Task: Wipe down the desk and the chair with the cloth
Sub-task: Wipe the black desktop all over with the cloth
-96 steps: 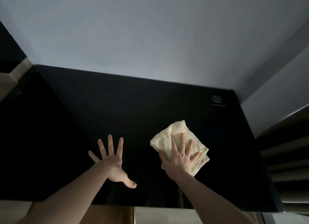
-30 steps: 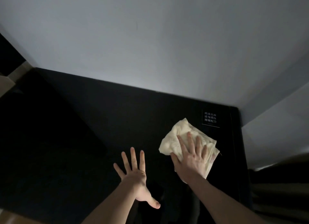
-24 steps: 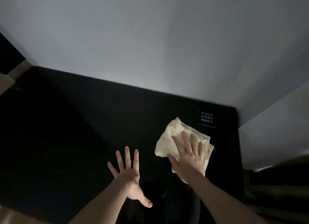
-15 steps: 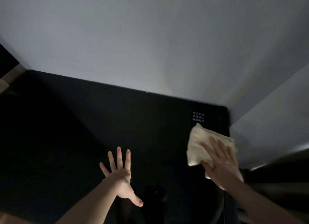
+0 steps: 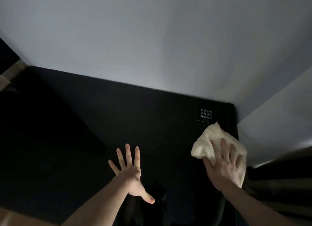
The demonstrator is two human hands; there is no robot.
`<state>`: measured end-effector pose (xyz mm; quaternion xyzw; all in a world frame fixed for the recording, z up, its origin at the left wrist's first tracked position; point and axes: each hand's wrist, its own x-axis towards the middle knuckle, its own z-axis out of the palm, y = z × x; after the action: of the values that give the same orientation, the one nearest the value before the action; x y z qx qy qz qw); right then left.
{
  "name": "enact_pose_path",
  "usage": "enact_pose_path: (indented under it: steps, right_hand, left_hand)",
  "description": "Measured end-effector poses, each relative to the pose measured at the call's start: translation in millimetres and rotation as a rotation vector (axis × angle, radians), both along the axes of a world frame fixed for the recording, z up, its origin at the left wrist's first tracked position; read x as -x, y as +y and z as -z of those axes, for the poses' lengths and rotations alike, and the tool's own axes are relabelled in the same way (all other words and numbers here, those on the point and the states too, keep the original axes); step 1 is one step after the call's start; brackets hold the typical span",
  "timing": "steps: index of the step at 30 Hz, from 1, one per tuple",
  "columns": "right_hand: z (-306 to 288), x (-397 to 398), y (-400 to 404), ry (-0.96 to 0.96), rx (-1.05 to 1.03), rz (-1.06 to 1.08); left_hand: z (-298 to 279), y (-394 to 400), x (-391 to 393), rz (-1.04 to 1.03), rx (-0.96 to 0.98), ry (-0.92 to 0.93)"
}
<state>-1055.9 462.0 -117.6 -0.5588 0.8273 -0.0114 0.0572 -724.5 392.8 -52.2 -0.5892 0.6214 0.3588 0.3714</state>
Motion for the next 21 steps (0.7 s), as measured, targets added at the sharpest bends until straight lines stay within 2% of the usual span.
enact_pose_path:
  steps: [3,8,15,21]
  right_hand:
    - [0,-31,-7,-0.095,0.011,-0.012]
    - [2,-60,-22,-0.071,0.037,-0.092]
    - [6,-62,-34,-0.045,0.072,-0.190]
    - [7,-61,-38,-0.035,0.003,-0.199]
  left_hand:
    - [1,-1,-2,0.002,-0.001,0.012]
    - [7,-2,-5,0.014,0.019,0.039]
    - [12,-3,-7,0.012,0.048,0.073]
    - [12,1,-10,0.014,0.085,0.121]
